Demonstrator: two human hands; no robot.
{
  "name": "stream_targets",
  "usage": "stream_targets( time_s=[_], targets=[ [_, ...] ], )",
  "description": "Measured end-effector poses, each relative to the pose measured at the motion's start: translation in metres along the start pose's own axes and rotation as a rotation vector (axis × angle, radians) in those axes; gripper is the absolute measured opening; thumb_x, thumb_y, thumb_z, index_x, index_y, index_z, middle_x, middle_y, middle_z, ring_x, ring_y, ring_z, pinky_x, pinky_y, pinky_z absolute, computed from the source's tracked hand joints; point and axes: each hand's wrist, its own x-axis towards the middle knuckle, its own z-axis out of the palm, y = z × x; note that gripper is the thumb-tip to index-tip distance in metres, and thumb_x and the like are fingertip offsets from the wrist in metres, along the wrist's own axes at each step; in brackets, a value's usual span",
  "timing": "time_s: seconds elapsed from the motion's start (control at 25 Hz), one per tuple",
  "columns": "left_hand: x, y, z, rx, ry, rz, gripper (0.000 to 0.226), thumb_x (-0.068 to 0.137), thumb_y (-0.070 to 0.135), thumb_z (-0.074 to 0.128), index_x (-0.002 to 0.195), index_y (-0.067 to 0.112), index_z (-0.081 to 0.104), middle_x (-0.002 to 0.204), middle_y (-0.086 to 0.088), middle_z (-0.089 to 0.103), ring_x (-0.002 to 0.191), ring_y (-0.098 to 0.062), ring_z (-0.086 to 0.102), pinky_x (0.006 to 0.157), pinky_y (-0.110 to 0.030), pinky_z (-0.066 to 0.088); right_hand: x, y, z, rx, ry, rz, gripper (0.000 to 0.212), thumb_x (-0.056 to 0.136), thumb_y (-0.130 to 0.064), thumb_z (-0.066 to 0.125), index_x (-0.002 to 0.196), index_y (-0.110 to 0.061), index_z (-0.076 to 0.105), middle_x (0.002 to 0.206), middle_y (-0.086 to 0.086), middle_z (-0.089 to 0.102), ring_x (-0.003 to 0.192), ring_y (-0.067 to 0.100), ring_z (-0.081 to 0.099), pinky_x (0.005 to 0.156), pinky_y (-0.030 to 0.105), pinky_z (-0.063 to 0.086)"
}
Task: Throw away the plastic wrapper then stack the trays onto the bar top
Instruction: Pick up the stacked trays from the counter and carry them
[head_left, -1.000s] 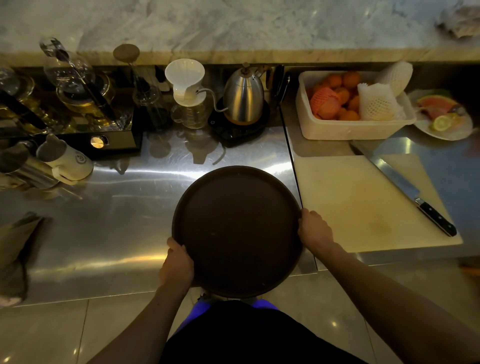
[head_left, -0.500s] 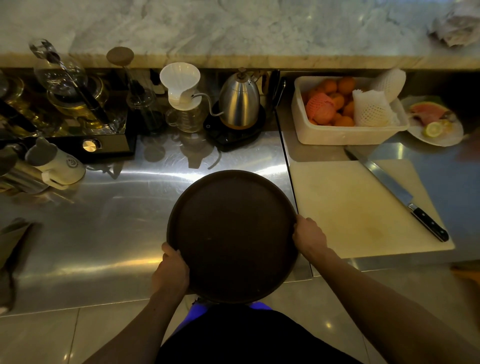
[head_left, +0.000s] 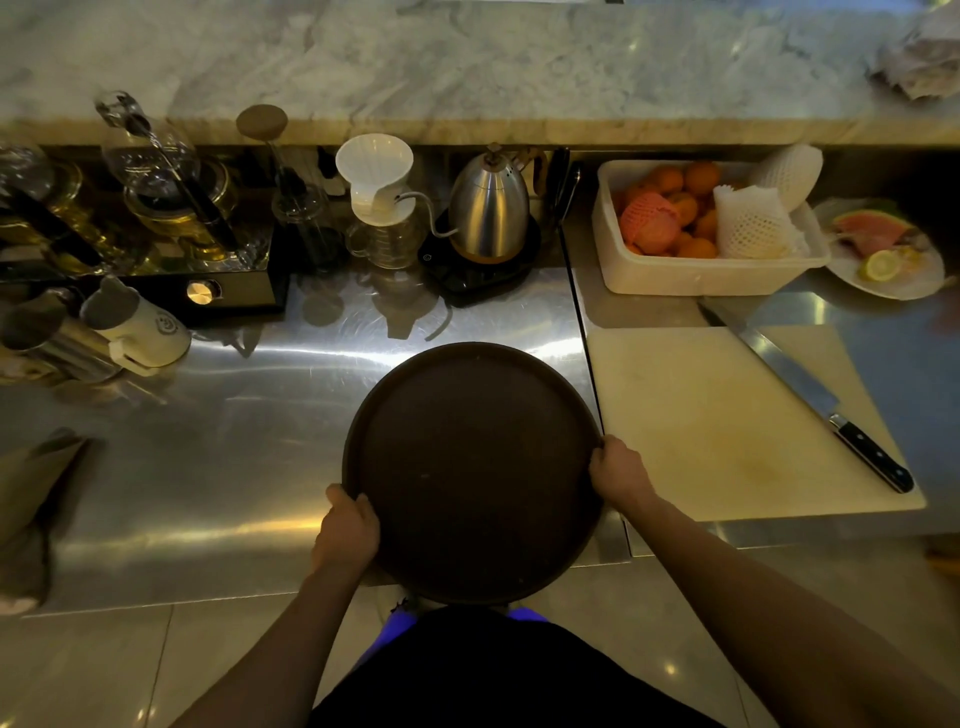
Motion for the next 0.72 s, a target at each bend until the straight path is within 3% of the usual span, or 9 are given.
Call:
stream_targets(
  time_s=[0.12,0.32,0.72],
  targets=[
    [0.003,0.003,0.0,-0.046,-0.007,-0.09,0.039,0.102,0.03,0.038,0.125,-0.001,0.04,0.117,-0.025,0.059,0.104,-0.041,0.06,0.077,-0.041,0.047,0.0,0.001,-0.001,0.061,-0.037,0.008,0.032,0.096,-0.022,0.048,0.118,0.001,0.05,0.118,0.024,0.06,0.108,0.04,0.059,0.086,0.039,0.047],
    [0.01,0.006,0.002,-0.197,0.008,-0.213,0.042,0.101,0.028,0.042,0.128,-0.005,0.043,0.123,-0.027,0.055,0.112,-0.043,0.056,0.089,-0.047,0.049,0.002,-0.001,-0.002,0.097,-0.057,0.069,0.033,0.096,-0.02,0.049,0.12,0.003,0.049,0.122,0.024,0.058,0.113,0.04,0.056,0.089,0.04,0.045],
    [0.003,0.009,0.0,-0.444,0.056,-0.304,0.042,0.097,0.027,0.048,0.126,-0.003,0.051,0.121,-0.025,0.058,0.11,-0.042,0.057,0.093,-0.052,0.051,0.005,0.003,-0.011,0.218,-0.076,0.099,0.029,0.092,-0.022,0.049,0.108,0.001,0.056,0.103,0.021,0.061,0.097,0.037,0.061,0.079,0.041,0.051]
  ],
)
